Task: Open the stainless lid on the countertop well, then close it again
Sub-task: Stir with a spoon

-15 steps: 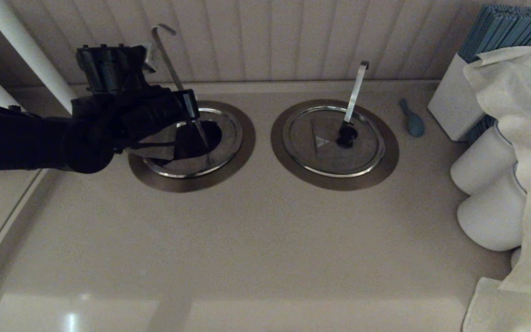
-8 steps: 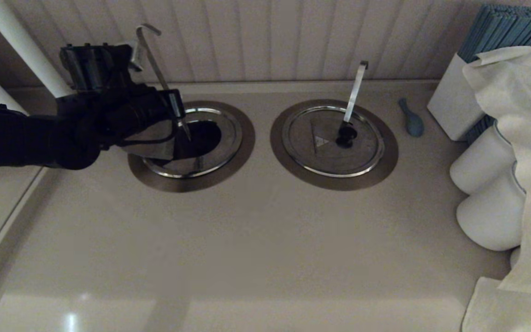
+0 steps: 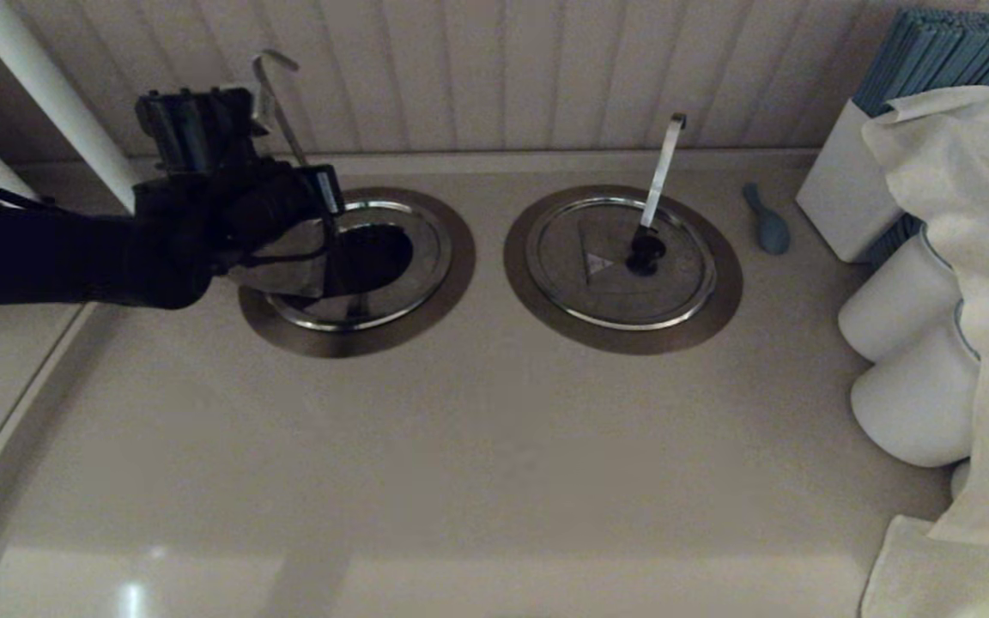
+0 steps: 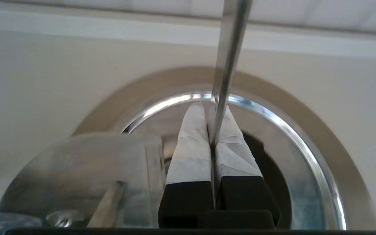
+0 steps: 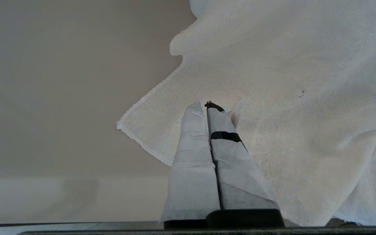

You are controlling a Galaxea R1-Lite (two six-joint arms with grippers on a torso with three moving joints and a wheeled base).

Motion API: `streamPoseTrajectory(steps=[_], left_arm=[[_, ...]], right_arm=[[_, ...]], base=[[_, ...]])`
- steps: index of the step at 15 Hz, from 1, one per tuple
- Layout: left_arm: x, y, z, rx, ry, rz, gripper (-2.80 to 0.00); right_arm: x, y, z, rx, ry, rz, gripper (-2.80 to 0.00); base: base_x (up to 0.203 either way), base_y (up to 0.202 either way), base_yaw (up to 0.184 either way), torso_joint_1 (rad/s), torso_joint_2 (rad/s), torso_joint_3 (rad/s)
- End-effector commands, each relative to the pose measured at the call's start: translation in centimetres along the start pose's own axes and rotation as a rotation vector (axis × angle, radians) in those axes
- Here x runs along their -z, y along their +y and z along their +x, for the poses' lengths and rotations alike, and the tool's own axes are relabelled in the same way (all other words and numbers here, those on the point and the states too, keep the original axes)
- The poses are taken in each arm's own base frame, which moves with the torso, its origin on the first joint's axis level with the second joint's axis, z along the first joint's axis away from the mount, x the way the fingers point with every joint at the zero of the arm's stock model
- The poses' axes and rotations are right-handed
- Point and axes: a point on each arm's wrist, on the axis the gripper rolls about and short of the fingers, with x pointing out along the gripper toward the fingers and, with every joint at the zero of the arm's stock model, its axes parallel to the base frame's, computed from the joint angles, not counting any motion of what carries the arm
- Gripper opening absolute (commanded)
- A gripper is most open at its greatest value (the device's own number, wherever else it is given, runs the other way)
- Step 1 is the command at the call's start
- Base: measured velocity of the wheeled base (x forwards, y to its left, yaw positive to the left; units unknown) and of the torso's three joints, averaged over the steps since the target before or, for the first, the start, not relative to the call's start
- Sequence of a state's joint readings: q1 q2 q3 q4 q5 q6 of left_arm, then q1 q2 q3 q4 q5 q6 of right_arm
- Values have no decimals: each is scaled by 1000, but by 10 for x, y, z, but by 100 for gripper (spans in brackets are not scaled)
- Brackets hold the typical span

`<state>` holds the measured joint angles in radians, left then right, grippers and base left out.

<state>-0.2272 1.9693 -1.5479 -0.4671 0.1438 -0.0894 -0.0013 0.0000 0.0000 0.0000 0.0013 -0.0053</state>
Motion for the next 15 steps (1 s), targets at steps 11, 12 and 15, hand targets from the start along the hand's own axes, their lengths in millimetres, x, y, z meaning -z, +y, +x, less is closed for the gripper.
streamPoseTrajectory(steps=[11, 12, 15], left_arm=[[36, -26, 26, 23, 7, -5, -280], [40, -27, 30, 9, 10, -3, -280], [47, -30, 39, -42, 6, -1, -280]], right_arm=[[0, 0, 0, 0, 0, -1, -280], [0, 0, 0, 0, 0, -1, -280], [0, 0, 0, 0, 0, -1, -280]], base=[[0, 0, 0, 0, 0, 0], [0, 0, 0, 0, 0, 0], [0, 0, 0, 0, 0, 0]])
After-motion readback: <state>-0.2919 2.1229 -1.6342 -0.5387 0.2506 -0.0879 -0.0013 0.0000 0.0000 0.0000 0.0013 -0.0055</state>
